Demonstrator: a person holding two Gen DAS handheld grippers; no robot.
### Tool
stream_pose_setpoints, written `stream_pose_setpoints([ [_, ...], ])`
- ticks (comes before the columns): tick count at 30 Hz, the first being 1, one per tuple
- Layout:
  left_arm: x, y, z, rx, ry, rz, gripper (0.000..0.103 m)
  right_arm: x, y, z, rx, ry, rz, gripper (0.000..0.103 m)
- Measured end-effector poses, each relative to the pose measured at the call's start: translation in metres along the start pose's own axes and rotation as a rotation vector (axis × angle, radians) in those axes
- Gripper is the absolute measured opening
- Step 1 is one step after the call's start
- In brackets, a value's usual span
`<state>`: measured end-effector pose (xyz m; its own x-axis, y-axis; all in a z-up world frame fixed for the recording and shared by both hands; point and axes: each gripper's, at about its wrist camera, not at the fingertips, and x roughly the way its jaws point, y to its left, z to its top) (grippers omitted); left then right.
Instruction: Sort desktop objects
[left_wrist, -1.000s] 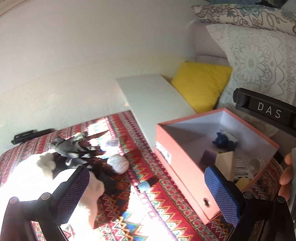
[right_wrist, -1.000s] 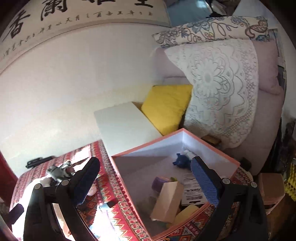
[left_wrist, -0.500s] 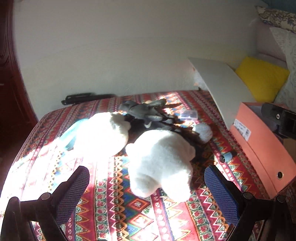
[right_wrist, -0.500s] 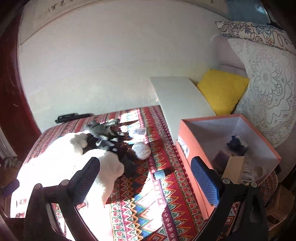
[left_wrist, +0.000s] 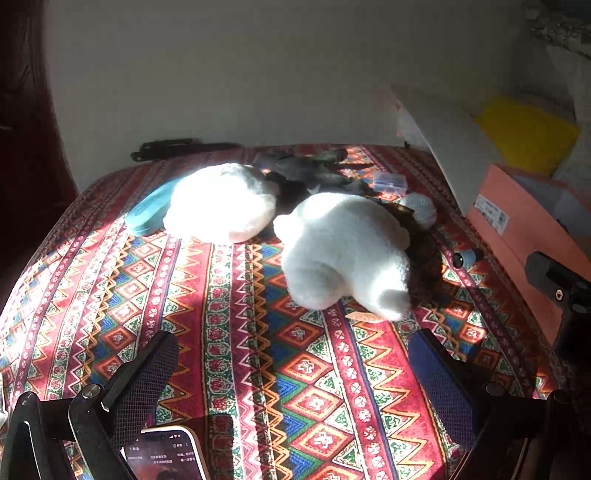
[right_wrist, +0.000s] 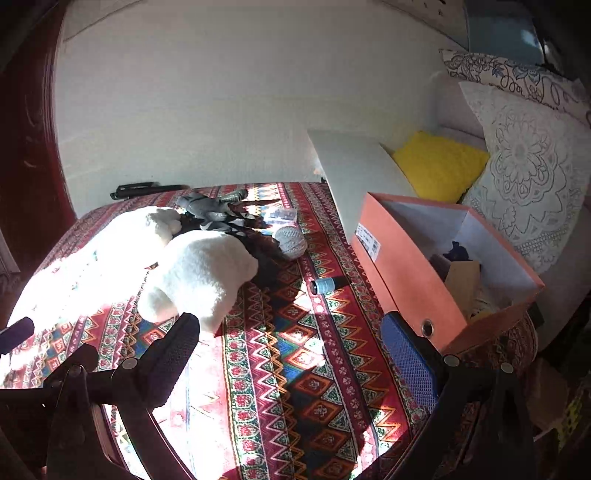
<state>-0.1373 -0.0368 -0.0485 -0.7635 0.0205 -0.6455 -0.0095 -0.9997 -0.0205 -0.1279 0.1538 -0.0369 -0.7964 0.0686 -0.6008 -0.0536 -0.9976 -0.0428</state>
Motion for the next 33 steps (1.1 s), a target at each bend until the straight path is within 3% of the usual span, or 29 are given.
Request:
stream_pose_setpoints([
  [8,-0.043,-0.066,-0.010,0.119,-0.038,-0.108,0.102,-0.042,-0.071,-0.035,0.147,0.009,-0.108,0.100],
  [16,-0.089,-0.135,-0.025,0.208,-0.075,-0.232,0.102,-0.098,-0.123,-0.056,0.207,-0.031,-0.245,0.100],
  [27,-0.125,-0.173,-0.038,0.241,-0.090,-0.325,0.102,-0.144,-0.166,-0.072,0.259,-0.052,-0.314,0.100],
  [33,-0.135,-0.179,-0.041,0.255,-0.104,-0.324,0.102,-0.153,-0.172,-0.076,0.269,-0.056,-0.321,0.100],
])
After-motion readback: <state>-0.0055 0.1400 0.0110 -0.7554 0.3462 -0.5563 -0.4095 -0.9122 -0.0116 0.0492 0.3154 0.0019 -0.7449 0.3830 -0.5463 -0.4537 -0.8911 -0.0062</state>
